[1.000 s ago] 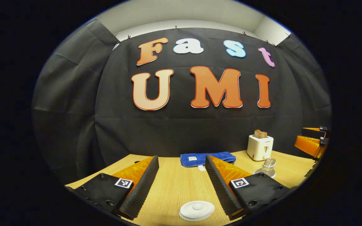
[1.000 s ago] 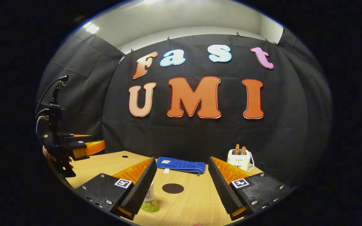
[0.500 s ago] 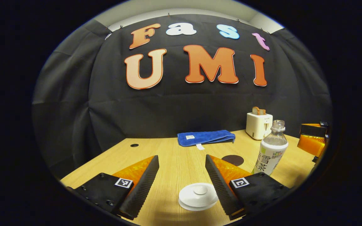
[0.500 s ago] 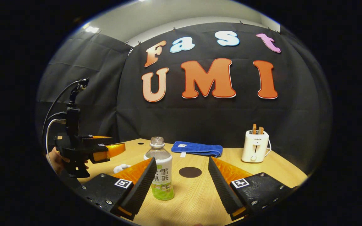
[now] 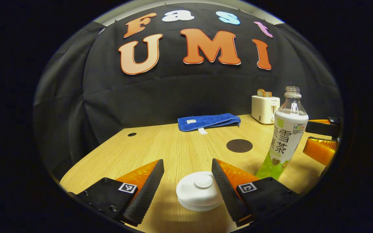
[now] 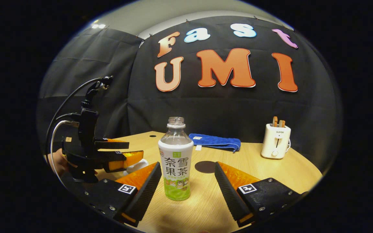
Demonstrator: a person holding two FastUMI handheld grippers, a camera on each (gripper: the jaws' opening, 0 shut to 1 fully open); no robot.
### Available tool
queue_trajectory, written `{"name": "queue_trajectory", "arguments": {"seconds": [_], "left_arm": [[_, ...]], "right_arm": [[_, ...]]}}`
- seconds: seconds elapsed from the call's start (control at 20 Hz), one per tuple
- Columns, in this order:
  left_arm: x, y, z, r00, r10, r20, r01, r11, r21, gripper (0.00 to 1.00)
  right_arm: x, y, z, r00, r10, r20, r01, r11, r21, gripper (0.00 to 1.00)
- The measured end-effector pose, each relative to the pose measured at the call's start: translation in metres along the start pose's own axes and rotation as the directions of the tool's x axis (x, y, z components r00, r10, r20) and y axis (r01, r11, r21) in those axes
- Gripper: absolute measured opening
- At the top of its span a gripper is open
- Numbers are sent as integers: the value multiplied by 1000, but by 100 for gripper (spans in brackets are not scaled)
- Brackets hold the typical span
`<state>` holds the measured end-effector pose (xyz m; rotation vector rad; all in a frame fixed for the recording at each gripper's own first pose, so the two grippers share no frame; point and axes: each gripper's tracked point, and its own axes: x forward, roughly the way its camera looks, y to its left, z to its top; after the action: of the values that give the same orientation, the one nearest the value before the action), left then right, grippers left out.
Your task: Open the teacup lid with one hand, grasp the water bottle and pour water into the teacup with the other hand; after pouring, place the water bottle on the coaster and then close the teacup lid.
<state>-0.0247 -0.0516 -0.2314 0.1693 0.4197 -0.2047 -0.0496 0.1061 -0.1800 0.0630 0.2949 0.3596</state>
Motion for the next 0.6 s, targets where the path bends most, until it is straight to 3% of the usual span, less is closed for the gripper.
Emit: {"name": "queue_trajectory", "arguments": {"seconds": [0.05, 0.15, 0.3, 0.35, 0.5, 0.55, 0.6], "left_arm": [[2, -5, -1, 1000, -17, -4, 17, 1000, 11, 96], [5, -13, -9, 999, -34, -26, 34, 999, 14, 83], [8, -20, -13, 998, -47, -35, 48, 999, 21, 83], [9, -22, -12, 998, -53, -32, 54, 998, 16, 68], [10, -20, -10, 999, -41, -27, 42, 999, 13, 52], [11, -21, -10, 999, -41, -29, 41, 999, 7, 37], [11, -21, -10, 999, -42, -28, 42, 999, 11, 37]], "right_arm": [[2, 2, -1, 1000, 7, -3, -7, 1000, 2, 99], [6, 4, -5, 1000, 18, -12, -18, 1000, 2, 99], [11, 4, -7, 999, 28, -17, -28, 1000, 3, 99], [12, 5, -7, 999, 30, -19, -30, 1000, 4, 99], [15, 4, -7, 999, 32, -23, -32, 999, 9, 99], [16, 3, -8, 999, 30, -23, -30, 1000, 11, 99], [17, 2, -7, 999, 31, -24, -30, 999, 13, 99]]}}
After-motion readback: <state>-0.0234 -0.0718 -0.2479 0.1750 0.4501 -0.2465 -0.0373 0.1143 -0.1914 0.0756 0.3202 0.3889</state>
